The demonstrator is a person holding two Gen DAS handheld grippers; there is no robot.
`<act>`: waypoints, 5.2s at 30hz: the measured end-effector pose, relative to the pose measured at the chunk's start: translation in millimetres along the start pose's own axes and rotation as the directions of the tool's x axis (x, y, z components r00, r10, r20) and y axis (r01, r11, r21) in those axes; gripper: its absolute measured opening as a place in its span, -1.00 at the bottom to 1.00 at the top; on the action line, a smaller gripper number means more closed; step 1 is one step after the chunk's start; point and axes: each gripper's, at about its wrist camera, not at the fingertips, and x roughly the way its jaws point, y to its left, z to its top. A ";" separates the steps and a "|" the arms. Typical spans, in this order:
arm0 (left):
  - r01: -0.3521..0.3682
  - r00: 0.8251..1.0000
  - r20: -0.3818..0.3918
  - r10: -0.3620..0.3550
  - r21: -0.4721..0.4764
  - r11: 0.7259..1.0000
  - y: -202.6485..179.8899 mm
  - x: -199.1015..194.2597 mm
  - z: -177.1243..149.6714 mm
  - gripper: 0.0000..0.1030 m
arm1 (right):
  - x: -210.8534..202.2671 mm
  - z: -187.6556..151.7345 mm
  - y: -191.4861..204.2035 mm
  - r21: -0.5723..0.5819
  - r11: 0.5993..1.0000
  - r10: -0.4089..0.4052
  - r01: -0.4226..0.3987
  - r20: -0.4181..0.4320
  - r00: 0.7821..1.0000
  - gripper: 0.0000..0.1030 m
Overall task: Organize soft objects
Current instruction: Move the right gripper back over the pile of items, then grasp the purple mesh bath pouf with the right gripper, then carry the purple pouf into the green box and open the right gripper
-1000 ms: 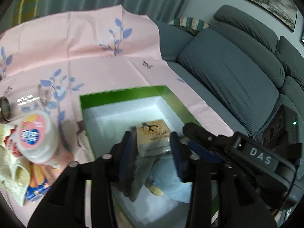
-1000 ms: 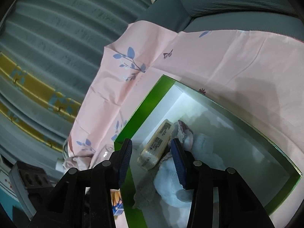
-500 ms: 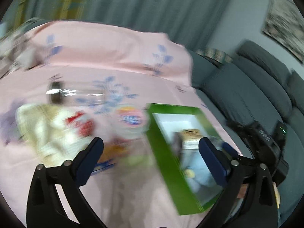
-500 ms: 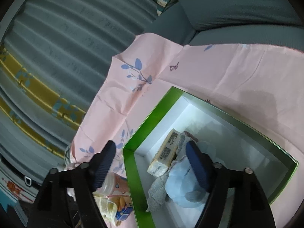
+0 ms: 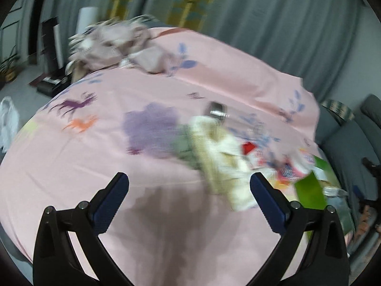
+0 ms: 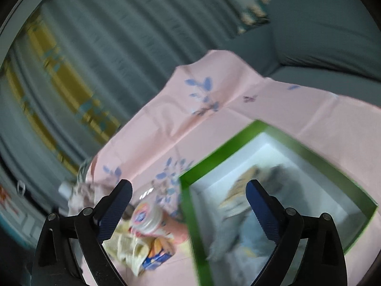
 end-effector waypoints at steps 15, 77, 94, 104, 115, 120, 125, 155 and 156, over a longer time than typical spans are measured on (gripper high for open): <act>-0.174 0.984 -0.078 0.159 -0.251 0.952 101.9 23.3 21.7 0.64 | 106.5 -101.3 235.5 -0.260 0.887 0.184 -0.381 -0.559 0.809 0.88; 0.344 0.889 -0.314 -0.333 -0.021 0.939 7.2 35.3 -10.5 -0.21 | 100.0 -120.3 122.4 -0.169 0.962 0.058 -0.212 -0.635 0.770 0.60; 0.396 0.807 -0.495 -0.321 0.051 0.917 -30.2 71.2 -49.9 -0.35 | 143.1 -184.5 127.7 -0.118 0.963 0.064 -0.242 -0.773 0.632 0.17; 0.424 0.854 -0.379 -0.356 0.113 0.898 -41.2 48.6 -42.2 -0.43 | 131.0 -174.6 132.0 -0.057 0.942 0.174 -0.329 -0.758 0.628 -0.23; 0.425 0.905 -0.175 -0.389 0.314 0.849 -98.5 -4.9 -17.9 -0.43 | 75.6 -110.9 138.5 -0.104 0.901 0.288 -0.422 -0.584 0.759 -0.25; 0.457 0.889 -0.153 -0.431 0.360 0.814 -135.6 -15.9 -11.4 -0.44 | 54.1 -73.2 113.4 -0.097 0.919 0.296 -0.382 -0.468 0.832 -0.27; 0.482 0.870 -0.147 -0.471 0.459 0.746 -192.3 -18.4 -13.0 -0.43 | 35.6 -38.0 75.1 -0.050 0.940 0.300 -0.338 -0.354 0.886 -0.33; 0.571 0.821 -0.379 -0.427 0.537 0.621 -356.9 73.1 -47.0 -0.40 | 36.5 23.3 -96.2 0.295 0.948 0.153 -0.117 -0.102 0.983 -0.70; 0.571 0.821 -0.384 -0.423 0.530 0.627 -357.3 75.7 -47.6 -0.40 | 36.5 23.1 -97.4 0.298 0.949 0.141 -0.104 -0.104 0.985 -0.70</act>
